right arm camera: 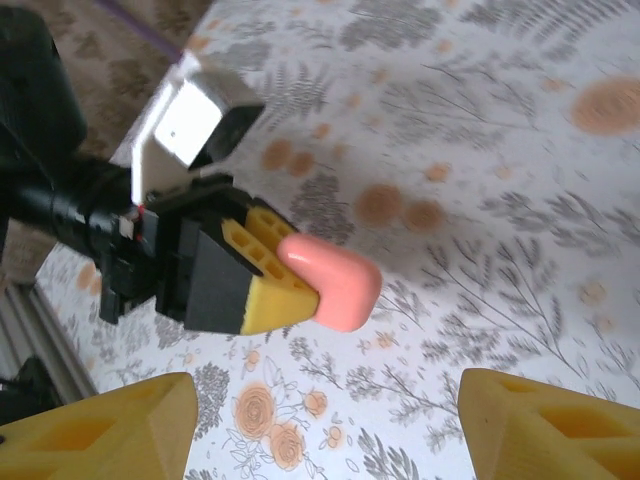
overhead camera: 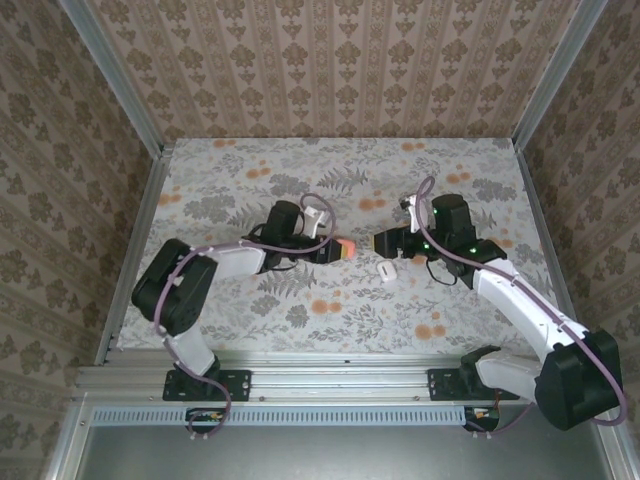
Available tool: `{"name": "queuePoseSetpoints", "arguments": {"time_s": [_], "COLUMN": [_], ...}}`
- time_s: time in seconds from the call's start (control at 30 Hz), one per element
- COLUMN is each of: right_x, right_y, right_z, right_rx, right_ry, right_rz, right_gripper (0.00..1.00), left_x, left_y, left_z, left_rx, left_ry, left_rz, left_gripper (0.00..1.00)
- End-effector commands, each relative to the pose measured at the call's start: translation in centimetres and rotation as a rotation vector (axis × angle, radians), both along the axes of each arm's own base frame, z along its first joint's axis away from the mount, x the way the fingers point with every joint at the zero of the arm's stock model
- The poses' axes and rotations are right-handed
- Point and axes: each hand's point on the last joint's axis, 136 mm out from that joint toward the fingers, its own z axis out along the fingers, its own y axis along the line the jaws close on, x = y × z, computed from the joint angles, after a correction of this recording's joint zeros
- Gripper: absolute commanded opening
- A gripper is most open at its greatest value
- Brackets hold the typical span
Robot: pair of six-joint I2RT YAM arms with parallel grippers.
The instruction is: Insert wireless bluetooth earbuds into charging case
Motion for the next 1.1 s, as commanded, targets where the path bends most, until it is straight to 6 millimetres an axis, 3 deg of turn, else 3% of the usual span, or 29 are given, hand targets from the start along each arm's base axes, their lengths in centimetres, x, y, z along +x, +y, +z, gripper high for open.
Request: {"name": "queuePoseSetpoints", "arguments": {"time_s": [0.0, 0.2, 0.3, 0.43, 0.57, 0.63, 0.67, 0.7, 0.73, 0.8, 0.93, 1.0, 1.07], "right_x": [-0.1, -0.7, -1.1, -1.0, -0.1, 0.7, 1.3, 1.9, 2.5, 3.6, 5.8, 7.1, 8.0], "right_y": [-1.2, -1.8, -2.0, -2.9, -4.6, -6.1, -7.2, -8.4, -9.5, -12.2, -15.1, -16.1, -17.0], "right_z": [-1.1, -1.6, -1.6, -2.1, -2.6, -2.8, -2.9, -3.1, -3.3, -3.7, -3.9, -4.0, -5.1], "right_rx": [0.026, 0.025, 0.027, 0.013, -0.032, -0.093, -0.135, -0.179, -0.216, -0.288, -0.376, -0.437, -0.480], "right_ry": [0.110, 0.127, 0.123, 0.116, 0.079, 0.037, 0.009, -0.019, -0.044, -0.093, -0.234, -0.314, -0.318], "right_rz": [-0.112, -0.127, -0.130, -0.175, -0.247, -0.300, -0.340, -0.385, -0.427, -0.528, -0.603, -0.617, -0.640], "right_gripper": [0.70, 0.70, 0.71, 0.73, 0.76, 0.80, 0.83, 0.87, 0.98, 1.00, 1.00, 1.00, 1.00], "left_x": [-1.0, -1.2, -1.7, -2.6, -2.5, -1.5, -0.7, 0.2, 1.3, 3.7, 5.3, 5.0, 5.0], "left_y": [-1.0, -0.6, 0.2, 2.8, 6.7, 9.5, 11.4, 13.4, 15.6, 21.3, 31.7, 35.6, 37.7], "left_z": [-1.2, -3.8, -4.5, -5.0, -4.6, -3.3, -2.4, -1.3, -0.3, 2.1, 6.2, 7.0, 5.9], "left_rx": [0.010, 0.108, 0.180, 0.323, 0.447, 0.503, 0.538, 0.572, 0.606, 0.674, 0.837, 0.885, 0.879], "left_ry": [0.245, 0.403, 0.440, 0.428, 0.382, 0.317, 0.261, 0.197, 0.130, -0.044, -0.432, -0.590, -0.644], "left_rz": [0.019, 0.068, 0.090, 0.126, 0.180, 0.238, 0.283, 0.337, 0.413, 0.610, 1.004, 1.160, 1.213], "left_gripper": [0.19, 0.21, 0.32, 0.59, 0.69, 0.84, 0.99, 1.00, 1.00, 1.00, 1.00, 1.00, 1.00]}}
